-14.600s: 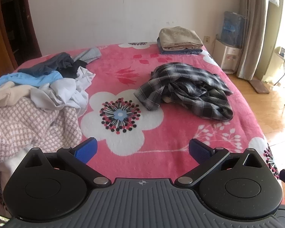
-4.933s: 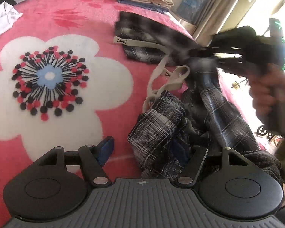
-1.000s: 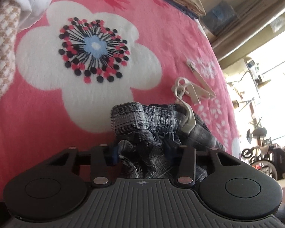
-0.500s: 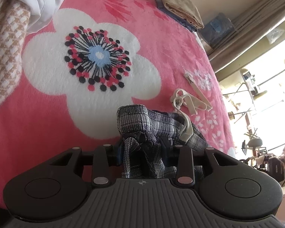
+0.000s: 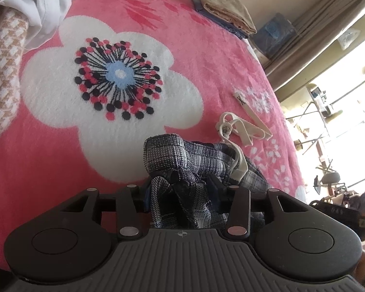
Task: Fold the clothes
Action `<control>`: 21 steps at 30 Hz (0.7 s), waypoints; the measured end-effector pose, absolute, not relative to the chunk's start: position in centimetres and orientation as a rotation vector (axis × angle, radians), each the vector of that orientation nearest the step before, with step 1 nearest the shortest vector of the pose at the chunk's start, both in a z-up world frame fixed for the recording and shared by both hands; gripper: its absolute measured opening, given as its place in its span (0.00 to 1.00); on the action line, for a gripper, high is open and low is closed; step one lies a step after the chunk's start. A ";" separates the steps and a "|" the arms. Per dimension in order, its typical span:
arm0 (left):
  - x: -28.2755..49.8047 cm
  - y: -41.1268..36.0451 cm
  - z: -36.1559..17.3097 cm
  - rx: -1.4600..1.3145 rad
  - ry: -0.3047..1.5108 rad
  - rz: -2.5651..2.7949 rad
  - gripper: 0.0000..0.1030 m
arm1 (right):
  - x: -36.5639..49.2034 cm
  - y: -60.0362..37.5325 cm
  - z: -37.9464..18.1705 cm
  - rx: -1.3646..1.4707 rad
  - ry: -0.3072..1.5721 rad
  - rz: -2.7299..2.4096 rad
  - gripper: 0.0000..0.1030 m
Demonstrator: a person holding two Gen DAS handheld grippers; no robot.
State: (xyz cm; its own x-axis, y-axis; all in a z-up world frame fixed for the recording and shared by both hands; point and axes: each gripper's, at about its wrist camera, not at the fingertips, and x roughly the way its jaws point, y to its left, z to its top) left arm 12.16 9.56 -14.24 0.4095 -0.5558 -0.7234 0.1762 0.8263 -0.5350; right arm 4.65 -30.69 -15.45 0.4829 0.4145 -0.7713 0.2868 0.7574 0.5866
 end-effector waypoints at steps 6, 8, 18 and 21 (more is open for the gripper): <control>12.2 9.3 -14.4 -0.402 1.058 -0.489 0.45 | 5.5 -29.7 -15.2 0.675 1.105 0.134 0.55; 12.1 9.3 -14.4 -0.402 1.057 -0.491 0.45 | 5.7 -29.4 -15.0 0.647 1.111 0.139 0.46; 12.0 8.9 -14.4 -0.377 1.075 -0.499 0.45 | 6.0 -28.7 -15.5 0.639 1.099 0.119 0.40; 11.6 8.7 -14.0 -0.347 1.048 -0.507 0.36 | 6.0 -28.3 -15.6 0.638 1.097 0.123 0.44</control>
State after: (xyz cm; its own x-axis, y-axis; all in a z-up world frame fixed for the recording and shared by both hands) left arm 11.56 8.73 -14.00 0.4018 -0.5518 -0.7308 0.2308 0.8333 -0.5023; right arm 5.97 -28.34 -15.57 0.4689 0.3971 -0.7889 0.2128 0.8161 0.5373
